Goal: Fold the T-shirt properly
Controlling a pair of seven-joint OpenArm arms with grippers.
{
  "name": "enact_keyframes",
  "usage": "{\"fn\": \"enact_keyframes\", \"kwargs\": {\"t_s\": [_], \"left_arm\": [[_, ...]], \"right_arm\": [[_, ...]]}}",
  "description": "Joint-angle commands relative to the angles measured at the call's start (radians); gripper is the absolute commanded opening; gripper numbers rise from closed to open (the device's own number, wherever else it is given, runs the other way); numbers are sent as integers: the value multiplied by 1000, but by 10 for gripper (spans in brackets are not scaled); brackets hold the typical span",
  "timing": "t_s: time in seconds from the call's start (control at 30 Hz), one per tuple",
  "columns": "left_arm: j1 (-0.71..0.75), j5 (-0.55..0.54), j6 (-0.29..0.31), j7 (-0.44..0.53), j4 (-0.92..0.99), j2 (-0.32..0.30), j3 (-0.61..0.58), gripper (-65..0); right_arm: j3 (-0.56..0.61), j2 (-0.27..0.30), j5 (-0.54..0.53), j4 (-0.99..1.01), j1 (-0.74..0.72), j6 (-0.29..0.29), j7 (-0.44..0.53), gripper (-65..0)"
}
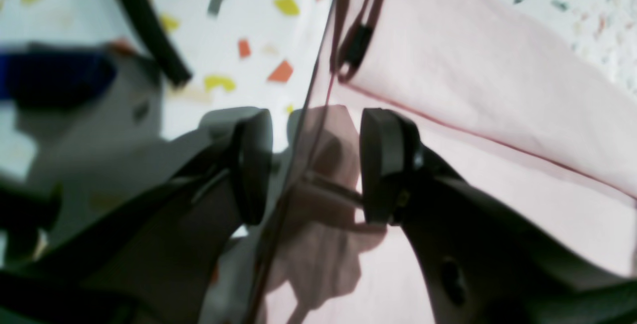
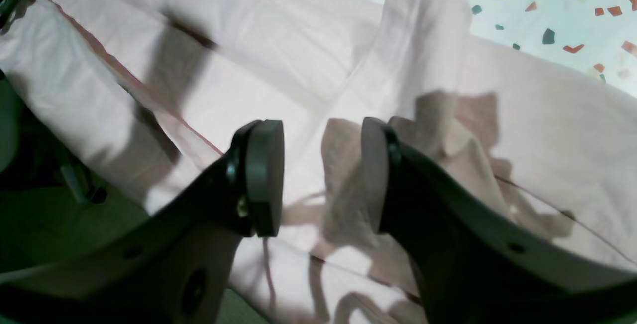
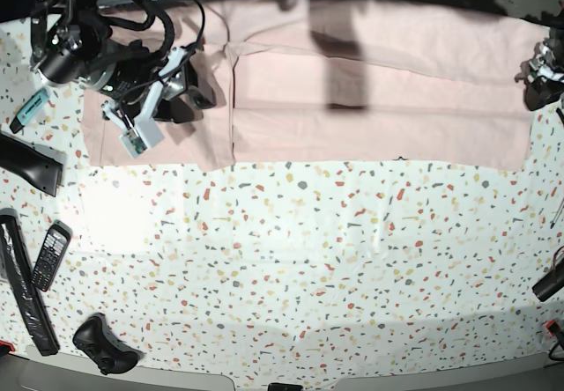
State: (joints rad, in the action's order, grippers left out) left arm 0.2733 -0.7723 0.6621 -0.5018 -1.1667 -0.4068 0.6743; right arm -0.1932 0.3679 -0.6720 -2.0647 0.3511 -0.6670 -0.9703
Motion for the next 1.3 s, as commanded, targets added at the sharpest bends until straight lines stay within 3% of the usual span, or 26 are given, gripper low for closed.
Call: {"fn": "enact_keyframes", "kwargs": {"t_s": [0.0,0.3,0.57,0.63,0.77,1.03,1.27], "left_arm": [[2,-26,11,1,-8,-9,7,-377],[-13,-93,27,35,-5,110,6,-378],[-74,-93,27,47,-5,158,6,-385],[-75,-93,27,49,-5,162,6,-417],[-74,-61,27,61,-5,162,6,-650],[-72,69,26,308,-5,121,34,-650],[-71,50,27,285,-12,23,40,-650]], "right_arm": [[-5,9,-12,-20,-8,-11,20,-400],[-5,9,-12,-20,-7,-11,20,-400],[-5,9,-12,-20,-7,-10,18,-400],[-5,9,-12,-20,-7,-11,18,-400],[-5,9,-12,-20,-8,-10,19,-400],[-6,9,-12,-20,-7,-10,19,-400],[-17,9,-12,-20,-8,-11,20,-400]]}}
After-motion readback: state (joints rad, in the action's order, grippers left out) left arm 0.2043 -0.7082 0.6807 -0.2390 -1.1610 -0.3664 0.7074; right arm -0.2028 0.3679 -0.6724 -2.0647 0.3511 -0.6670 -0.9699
